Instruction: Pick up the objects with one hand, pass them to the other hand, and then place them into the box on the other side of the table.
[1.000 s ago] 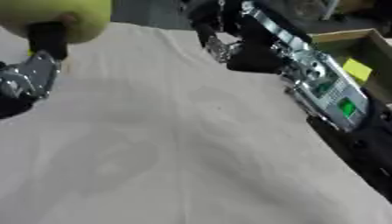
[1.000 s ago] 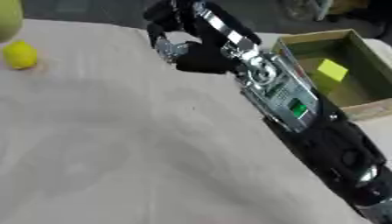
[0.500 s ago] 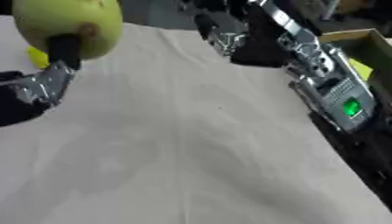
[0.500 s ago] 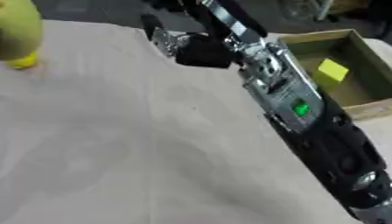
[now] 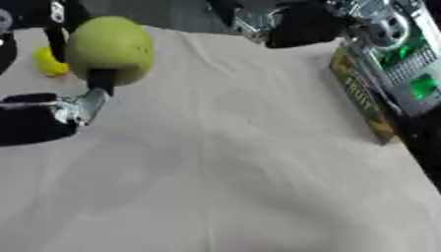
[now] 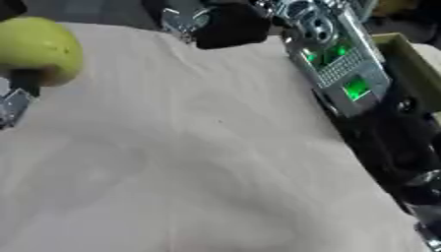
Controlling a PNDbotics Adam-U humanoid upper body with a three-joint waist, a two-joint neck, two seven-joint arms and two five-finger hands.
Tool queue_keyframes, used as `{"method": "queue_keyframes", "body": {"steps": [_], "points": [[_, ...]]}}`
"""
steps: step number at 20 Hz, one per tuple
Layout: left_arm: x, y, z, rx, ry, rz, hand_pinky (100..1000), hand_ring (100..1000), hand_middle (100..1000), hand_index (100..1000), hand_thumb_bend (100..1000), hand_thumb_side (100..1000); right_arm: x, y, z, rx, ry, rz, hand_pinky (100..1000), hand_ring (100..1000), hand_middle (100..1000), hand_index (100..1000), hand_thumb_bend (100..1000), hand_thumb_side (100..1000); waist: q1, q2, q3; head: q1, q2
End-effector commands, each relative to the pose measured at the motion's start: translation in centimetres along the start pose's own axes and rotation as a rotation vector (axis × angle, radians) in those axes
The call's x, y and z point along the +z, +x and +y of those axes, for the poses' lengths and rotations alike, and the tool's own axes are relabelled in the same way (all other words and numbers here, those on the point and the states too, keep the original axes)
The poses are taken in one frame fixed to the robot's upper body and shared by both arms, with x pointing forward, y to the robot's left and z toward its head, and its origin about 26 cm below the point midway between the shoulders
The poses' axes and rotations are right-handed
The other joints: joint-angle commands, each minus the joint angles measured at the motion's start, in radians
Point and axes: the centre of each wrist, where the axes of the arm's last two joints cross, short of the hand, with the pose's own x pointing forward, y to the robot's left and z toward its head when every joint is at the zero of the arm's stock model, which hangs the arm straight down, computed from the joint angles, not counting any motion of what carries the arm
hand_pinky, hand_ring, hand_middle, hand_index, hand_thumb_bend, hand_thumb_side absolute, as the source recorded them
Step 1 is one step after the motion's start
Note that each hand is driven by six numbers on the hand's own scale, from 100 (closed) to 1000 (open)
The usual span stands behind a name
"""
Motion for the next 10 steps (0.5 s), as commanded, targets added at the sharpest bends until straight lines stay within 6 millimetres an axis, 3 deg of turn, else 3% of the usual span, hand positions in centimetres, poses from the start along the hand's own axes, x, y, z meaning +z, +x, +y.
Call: {"method": "queue_keyframes", "body": {"steps": [1,10], "points": [[-0.4,-0.2,0.5,-0.084,-0.017,-0.017,364,506,514,569,100,161,-0.2,1.2,-1.1,0.086,0.041,-0.003,897,780,727,777,312,433,-0.008,-0.034,-0.003,0.004,0.005],[-0.5,-1.0,-0.4,-0.214,-0.034,-0.024,395,520,525,575,100,115,-1.6,3.0,-1.8,0.123,0.133,0.052,868,742,705,775,333,392,-0.018,-0.046,-0.011,0.011,0.014]]}}
